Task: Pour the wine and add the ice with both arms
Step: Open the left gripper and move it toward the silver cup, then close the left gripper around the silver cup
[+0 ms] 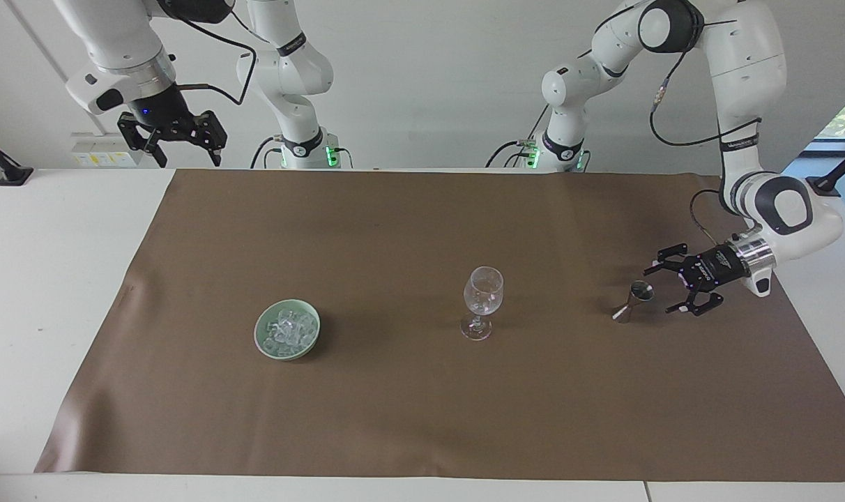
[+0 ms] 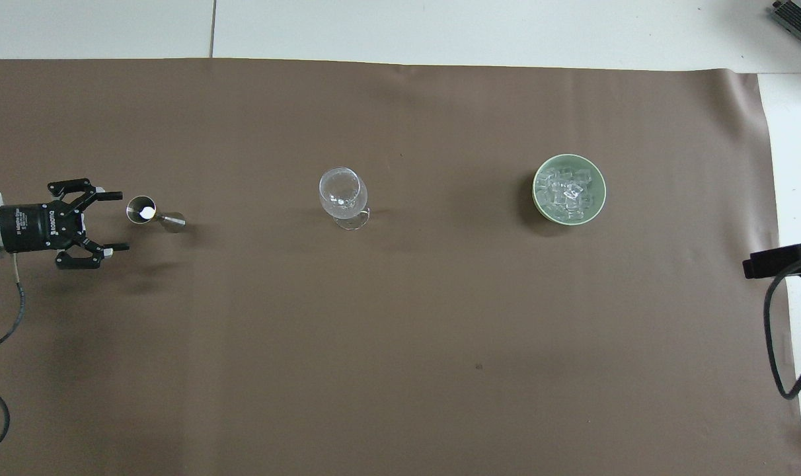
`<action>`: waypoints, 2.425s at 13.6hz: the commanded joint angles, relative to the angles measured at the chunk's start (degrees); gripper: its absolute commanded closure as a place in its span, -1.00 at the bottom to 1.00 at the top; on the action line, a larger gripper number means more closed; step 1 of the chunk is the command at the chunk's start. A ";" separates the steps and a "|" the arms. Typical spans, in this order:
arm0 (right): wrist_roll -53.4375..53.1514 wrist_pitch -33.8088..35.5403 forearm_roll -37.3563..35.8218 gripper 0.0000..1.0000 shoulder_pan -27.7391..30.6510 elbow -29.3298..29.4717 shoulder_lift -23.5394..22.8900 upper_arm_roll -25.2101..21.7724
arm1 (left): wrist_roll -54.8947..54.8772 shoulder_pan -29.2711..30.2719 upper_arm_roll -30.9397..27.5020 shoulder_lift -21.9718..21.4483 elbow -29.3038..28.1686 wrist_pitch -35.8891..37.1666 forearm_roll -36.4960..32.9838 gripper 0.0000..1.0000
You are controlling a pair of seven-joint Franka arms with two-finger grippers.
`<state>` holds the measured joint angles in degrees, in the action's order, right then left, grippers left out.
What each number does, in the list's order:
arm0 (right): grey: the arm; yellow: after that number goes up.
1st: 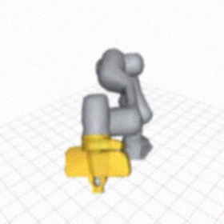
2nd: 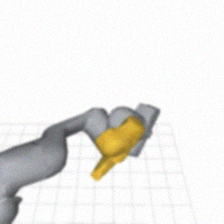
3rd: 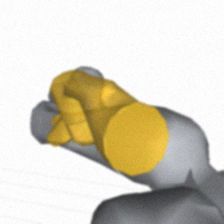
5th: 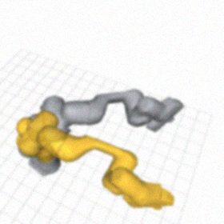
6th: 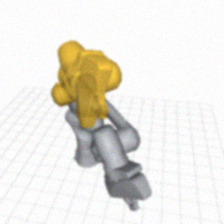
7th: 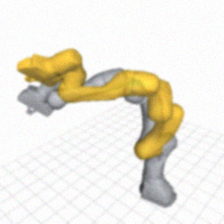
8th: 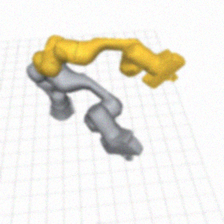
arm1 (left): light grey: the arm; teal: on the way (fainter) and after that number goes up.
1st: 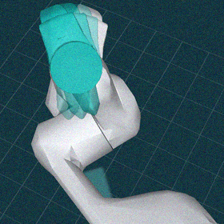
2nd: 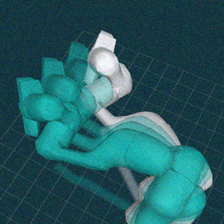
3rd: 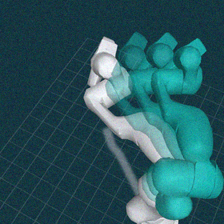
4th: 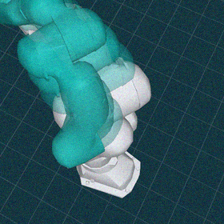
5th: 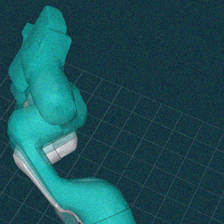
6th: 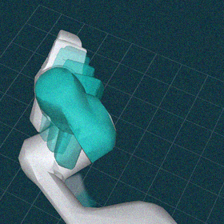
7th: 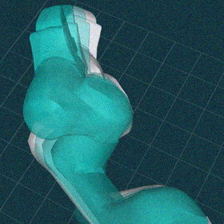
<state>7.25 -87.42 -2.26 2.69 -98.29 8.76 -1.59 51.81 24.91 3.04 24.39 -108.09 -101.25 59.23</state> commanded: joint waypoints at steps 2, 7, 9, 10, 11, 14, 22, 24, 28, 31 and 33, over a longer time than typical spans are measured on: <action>1.01 -0.56 0.94 -1.00 0.56 -0.15 0.21 0.28 | -4.58 -0.39 0.47 0.31 -1.42 -1.14 1.67 -1.00; 1.01 -0.56 0.94 -1.00 0.56 -0.15 0.30 0.19 | -9.18 -1.61 0.56 1.27 -2.74 -1.93 3.86 -1.00; 1.01 -0.56 0.94 -1.00 0.56 -0.15 0.30 0.28 | -9.27 -1.88 0.56 1.63 -3.18 -2.63 5.18 -1.00; 1.01 -0.56 0.94 -1.00 0.56 -0.15 0.30 0.19 | -9.27 -2.14 0.65 1.72 -3.27 -3.25 5.54 -1.00; 1.01 -0.56 0.94 -1.00 0.56 -0.15 0.21 0.19 | -9.27 -2.58 0.65 1.72 -3.62 -3.86 5.98 -1.00; 1.01 -0.56 0.94 -1.00 0.56 -0.15 0.30 0.27 | -9.36 -3.73 0.74 1.63 -4.50 -4.92 7.39 -1.00; 1.01 -0.56 0.94 -1.00 0.56 -0.15 0.21 0.28 | -9.27 -3.99 0.74 1.63 -4.50 -4.92 7.47 -0.75; 1.01 -0.56 0.94 -1.00 0.56 -0.15 0.30 0.28 | -9.18 -3.99 0.74 1.63 -4.41 -4.75 7.47 -0.44; 1.01 -0.56 0.94 -1.00 0.56 -0.15 0.21 0.28 | -9.18 -3.90 0.74 1.63 -4.41 -4.57 7.47 -0.28; 1.01 -0.56 0.94 -1.00 0.56 -0.15 0.21 0.27 | -9.18 -3.90 0.74 1.63 -4.41 -4.57 7.74 -0.13; 1.01 -0.56 0.94 -1.00 0.56 -0.15 0.30 0.28 | -9.18 -3.82 0.74 1.63 -4.41 -4.48 7.83 -0.06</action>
<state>7.25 -87.42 -2.26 2.69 -98.29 8.76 -1.59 43.50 21.40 4.13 26.40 -111.46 -105.10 65.63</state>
